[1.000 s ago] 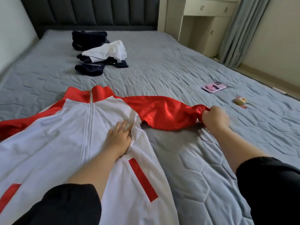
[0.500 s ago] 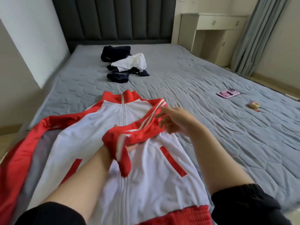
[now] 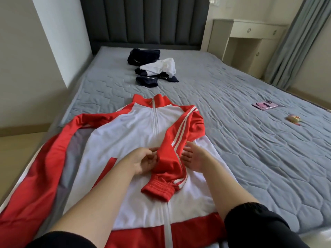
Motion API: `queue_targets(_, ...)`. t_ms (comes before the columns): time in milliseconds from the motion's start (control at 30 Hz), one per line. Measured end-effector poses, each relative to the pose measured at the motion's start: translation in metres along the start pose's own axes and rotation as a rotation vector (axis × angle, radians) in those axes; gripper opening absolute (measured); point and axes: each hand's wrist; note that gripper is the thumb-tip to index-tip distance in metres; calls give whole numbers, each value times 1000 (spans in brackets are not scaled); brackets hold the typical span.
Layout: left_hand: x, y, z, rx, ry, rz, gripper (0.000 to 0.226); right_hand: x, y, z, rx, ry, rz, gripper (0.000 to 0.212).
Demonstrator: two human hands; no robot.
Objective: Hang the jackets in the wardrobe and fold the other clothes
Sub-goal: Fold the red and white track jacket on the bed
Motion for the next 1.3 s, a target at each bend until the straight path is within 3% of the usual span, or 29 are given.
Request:
queue_targets(67,-11,-8,0,114,-249,151,32,5,2,5,-23,-12,-43,19)
queue_targets(133,-16,-20,-3,374,-468,426,21,9,2,9,-48,-29,-127,17)
queue_targets(167,-12,-26,-9,484,-435,496,18,10,2,11,-54,-31,-182,17)
queue_targets(233,5,-30,-24,594,-207,638,25,12,3,13,-49,-11,-299,19)
queue_targets(300,28,-20,-35,588,-34,897,37,14,8,11,-35,8,-392,18)
queue_targets(333,37,-11,-36,557,-23,1074,43,15,10,10,-31,2,-421,16)
queue_targets(433,51,27,-30,426,-298,1755,60,14,14,6,-41,-23,-426,19)
queue_targets(500,54,45,-25,435,-425,1915,50,12,14,4,-42,-30,-426,18)
queue_targets(567,56,45,-22,447,-432,1804,31,11,14,4,-41,-28,-419,17)
queue_targets(633,48,28,-22,417,-252,1430,21,9,15,4,-49,-41,-381,20)
queue_targets(700,27,7,-30,334,52,882,32,5,18,6,-62,-81,-328,19)
queue_targets(767,-5,-9,-33,236,180,465,46,1,19,8,-48,-93,-286,22)
queue_targets(800,-24,-14,-30,201,154,445,48,0,18,10,-35,-79,-271,32)
queue_targets(867,-62,-16,-22,134,-27,697,40,-1,14,12,-14,-51,-236,51)
queue_targets(933,-88,-16,-16,-26,-170,944,26,2,11,12,7,-30,-244,55)
queue_targets(967,-93,-16,-15,-69,-186,945,21,5,10,12,10,-25,-252,52)
queue_targets(1133,-83,-20,-13,50,-95,563,13,23,3,9,-64,-58,-108,12)
queue_targets(1233,-87,-19,-12,7,224,160,39,25,15,8,-59,-54,361,27)
queue_targets(1300,-95,-19,-14,-62,241,167,42,18,24,8,-13,-55,539,32)
Point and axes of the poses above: each hand's wrist, its own z-axis towards the middle knuckle, its own x-axis out of the palm, y = z × x, and after that the axes turned 11 degrees about -x, right-handed
